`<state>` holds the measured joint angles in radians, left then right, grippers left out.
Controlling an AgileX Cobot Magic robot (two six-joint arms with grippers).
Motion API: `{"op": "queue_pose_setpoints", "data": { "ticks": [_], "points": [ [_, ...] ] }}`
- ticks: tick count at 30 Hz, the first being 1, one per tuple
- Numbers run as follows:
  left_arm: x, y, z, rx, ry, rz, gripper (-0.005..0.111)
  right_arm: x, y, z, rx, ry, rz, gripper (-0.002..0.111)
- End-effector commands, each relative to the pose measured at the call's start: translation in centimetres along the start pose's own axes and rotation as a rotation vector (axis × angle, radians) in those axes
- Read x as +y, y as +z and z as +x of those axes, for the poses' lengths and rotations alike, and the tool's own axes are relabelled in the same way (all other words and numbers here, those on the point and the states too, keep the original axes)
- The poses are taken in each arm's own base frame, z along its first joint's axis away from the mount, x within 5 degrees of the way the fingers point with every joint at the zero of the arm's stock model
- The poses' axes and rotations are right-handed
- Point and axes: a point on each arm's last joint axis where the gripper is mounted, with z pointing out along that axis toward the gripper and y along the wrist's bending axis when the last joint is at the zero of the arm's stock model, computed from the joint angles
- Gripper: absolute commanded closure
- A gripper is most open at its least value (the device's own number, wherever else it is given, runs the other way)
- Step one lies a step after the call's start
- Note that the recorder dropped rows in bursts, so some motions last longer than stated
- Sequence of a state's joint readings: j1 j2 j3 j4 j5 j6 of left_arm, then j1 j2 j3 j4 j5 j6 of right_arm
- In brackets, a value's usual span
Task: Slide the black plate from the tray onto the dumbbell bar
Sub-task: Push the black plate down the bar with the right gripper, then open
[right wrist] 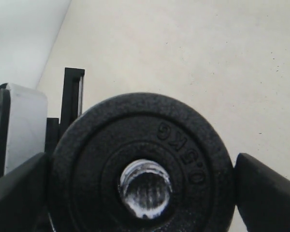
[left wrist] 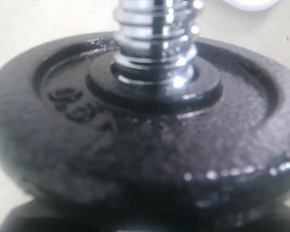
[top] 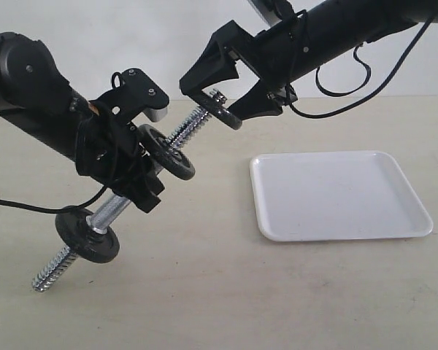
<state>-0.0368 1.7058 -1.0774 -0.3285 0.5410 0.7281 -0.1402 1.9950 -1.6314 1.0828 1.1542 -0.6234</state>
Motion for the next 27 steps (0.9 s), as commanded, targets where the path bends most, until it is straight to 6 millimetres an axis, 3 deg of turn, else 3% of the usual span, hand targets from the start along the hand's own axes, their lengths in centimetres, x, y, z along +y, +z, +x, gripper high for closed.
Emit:
{"op": "queue_pose_setpoints", "data": {
  "ticks": [1, 12, 27],
  "points": [
    [0.7, -2.0, -2.4, -0.178, -0.048, -0.086, 0.103, 2.8, -0.7, -0.4, -0.031, -0.005, -0.144, 0.039],
    [0.6, -2.0, -2.4, -0.175, -0.048, -0.083, 0.103, 4.1, -1.6, -1.7, -0.069, -0.053, -0.147, 0.039],
    [0.6, -2.0, -2.4, -0.171, -0.047, -0.081, 0.103, 4.2, -1.6, -1.8, -0.069, 0.005, -0.154, 0.039]
  ]
}}
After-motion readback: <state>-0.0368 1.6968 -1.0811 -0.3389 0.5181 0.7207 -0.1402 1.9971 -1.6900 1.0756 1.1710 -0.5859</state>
